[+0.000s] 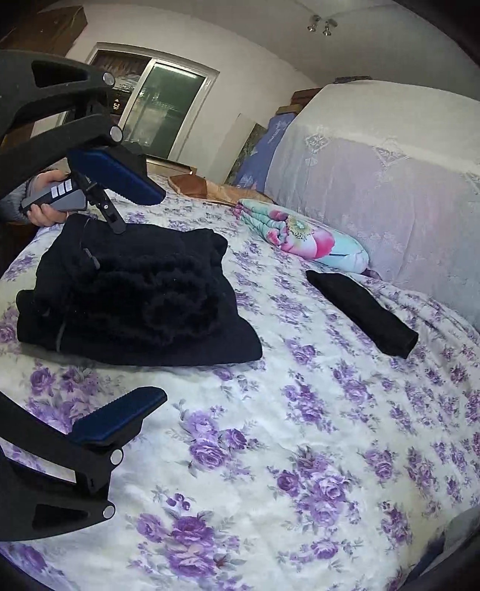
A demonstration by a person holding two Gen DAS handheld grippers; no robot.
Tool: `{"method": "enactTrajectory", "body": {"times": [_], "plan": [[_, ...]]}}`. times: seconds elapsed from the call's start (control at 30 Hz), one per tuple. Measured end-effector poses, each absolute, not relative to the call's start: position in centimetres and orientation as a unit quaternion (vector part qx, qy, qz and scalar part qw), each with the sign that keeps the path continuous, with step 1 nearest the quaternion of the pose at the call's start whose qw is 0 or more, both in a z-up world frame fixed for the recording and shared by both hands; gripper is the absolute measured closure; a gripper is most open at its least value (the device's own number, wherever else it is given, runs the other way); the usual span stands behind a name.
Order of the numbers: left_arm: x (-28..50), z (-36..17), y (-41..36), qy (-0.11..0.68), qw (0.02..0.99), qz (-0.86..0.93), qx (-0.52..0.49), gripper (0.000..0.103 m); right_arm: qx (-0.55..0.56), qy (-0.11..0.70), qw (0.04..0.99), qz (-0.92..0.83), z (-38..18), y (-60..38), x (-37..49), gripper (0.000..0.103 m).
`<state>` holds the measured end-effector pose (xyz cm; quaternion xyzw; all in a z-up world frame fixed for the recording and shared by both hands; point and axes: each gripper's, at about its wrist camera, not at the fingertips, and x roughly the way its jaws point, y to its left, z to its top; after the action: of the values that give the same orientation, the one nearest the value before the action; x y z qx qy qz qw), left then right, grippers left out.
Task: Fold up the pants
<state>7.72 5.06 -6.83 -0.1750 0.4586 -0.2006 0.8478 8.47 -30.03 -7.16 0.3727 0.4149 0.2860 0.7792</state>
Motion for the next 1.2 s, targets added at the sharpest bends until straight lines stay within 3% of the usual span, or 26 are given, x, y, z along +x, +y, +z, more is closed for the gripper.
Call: {"method": "enactTrajectory", "body": {"times": [0.1, 0.33, 0.6, 0.73, 0.8, 0.9, 0.97, 1.03, 1.2], "plan": [[8.1, -6.8, 4.3, 0.457, 0.853, -0.19, -0.167, 0.005, 0.37, 0.475, 0.745, 0.286, -10.1, -27.9, 9.8, 0.003], [8.4, -6.9, 4.2, 0.455, 0.854, -0.193, -0.165, 0.004, 0.344, 0.472, 0.737, 0.34, -9.8, -23.6, 11.5, 0.004], [7.1, -7.5, 6.7, 0.412, 0.853, -0.214, -0.241, 0.004, 0.298, 0.317, 0.803, 0.407, -10.0, -24.5, 6.1, 0.004], [7.4, -7.3, 5.8, 0.427, 0.855, -0.205, -0.212, 0.005, 0.299, 0.347, 0.807, 0.373, -9.6, -23.7, 7.1, 0.004], [7.9, -6.9, 4.0, 0.454, 0.857, -0.187, -0.156, 0.004, 0.246, 0.443, 0.789, 0.347, -8.8, -21.8, 9.1, 0.004], [8.3, -6.5, 3.1, 0.472, 0.855, -0.175, -0.126, 0.004, 0.26, 0.551, 0.72, 0.332, -8.6, -21.5, 12.3, 0.003], [8.2, -6.7, 3.9, 0.464, 0.852, -0.184, -0.155, 0.004, 0.319, 0.532, 0.7, 0.355, -9.9, -22.9, 12.9, 0.004], [7.4, -7.0, 5.0, 0.438, 0.856, -0.197, -0.191, 0.004, 0.388, 0.456, 0.711, 0.369, -9.9, -25.3, 11.6, 0.004], [6.8, -7.4, 6.6, 0.414, 0.849, -0.224, -0.241, 0.004, 0.403, 0.461, 0.701, 0.364, -9.9, -25.8, 11.7, 0.004]]}}
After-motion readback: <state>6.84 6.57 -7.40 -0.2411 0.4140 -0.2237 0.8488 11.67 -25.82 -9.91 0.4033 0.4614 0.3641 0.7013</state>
